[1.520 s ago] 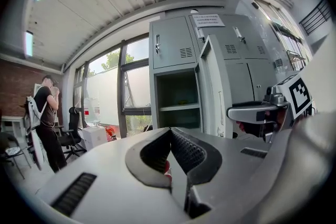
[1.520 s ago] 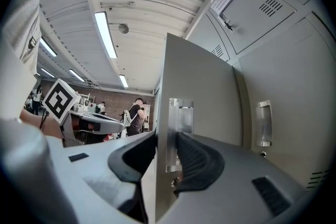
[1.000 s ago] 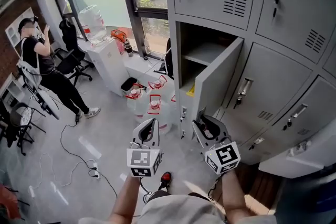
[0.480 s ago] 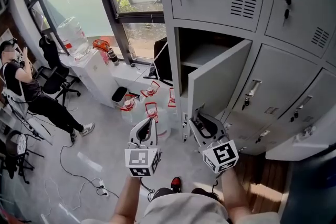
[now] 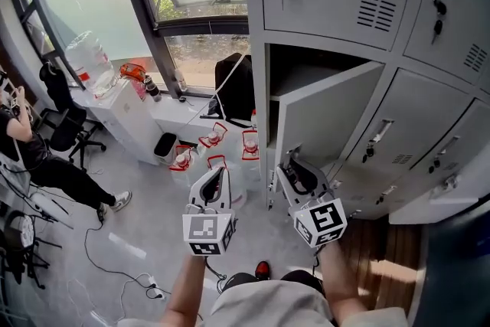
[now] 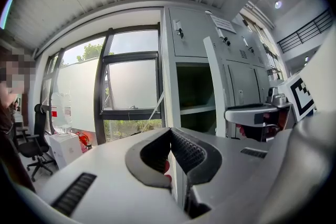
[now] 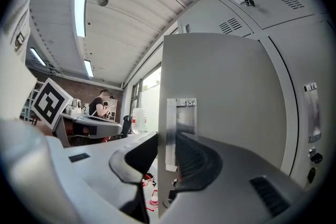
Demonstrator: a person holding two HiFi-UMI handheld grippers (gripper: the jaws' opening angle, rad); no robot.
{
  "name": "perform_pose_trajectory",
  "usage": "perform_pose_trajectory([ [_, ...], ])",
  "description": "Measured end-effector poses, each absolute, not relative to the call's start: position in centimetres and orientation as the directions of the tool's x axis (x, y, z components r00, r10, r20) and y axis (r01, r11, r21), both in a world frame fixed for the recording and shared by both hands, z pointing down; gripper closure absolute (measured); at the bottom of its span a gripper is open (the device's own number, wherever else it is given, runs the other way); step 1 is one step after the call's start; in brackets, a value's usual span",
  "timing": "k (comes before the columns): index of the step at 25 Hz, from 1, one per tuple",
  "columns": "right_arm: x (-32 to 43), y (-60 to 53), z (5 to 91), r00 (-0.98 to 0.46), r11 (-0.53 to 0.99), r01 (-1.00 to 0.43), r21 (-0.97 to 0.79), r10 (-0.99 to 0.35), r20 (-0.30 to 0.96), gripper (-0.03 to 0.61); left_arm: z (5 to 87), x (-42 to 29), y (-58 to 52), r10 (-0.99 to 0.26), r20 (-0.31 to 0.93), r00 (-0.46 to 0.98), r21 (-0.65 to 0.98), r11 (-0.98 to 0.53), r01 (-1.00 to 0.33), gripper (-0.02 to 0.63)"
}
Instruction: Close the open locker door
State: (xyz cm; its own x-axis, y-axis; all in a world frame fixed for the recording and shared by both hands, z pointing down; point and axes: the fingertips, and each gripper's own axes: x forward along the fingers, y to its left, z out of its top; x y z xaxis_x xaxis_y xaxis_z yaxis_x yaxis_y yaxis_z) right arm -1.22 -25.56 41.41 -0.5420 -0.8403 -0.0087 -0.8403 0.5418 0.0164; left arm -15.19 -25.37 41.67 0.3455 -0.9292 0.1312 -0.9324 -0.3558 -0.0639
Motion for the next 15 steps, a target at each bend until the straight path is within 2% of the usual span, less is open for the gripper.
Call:
perform_pose_trajectory([
  [15,-3.1,-31.9,41.4,-0.449,0.449,-0.893,-0.001,-0.893,-0.002,0.477,42.9,-15.6,-31.7,-0.893,0.15,0.423,-0.04,-0.433,-0.9,0.592],
])
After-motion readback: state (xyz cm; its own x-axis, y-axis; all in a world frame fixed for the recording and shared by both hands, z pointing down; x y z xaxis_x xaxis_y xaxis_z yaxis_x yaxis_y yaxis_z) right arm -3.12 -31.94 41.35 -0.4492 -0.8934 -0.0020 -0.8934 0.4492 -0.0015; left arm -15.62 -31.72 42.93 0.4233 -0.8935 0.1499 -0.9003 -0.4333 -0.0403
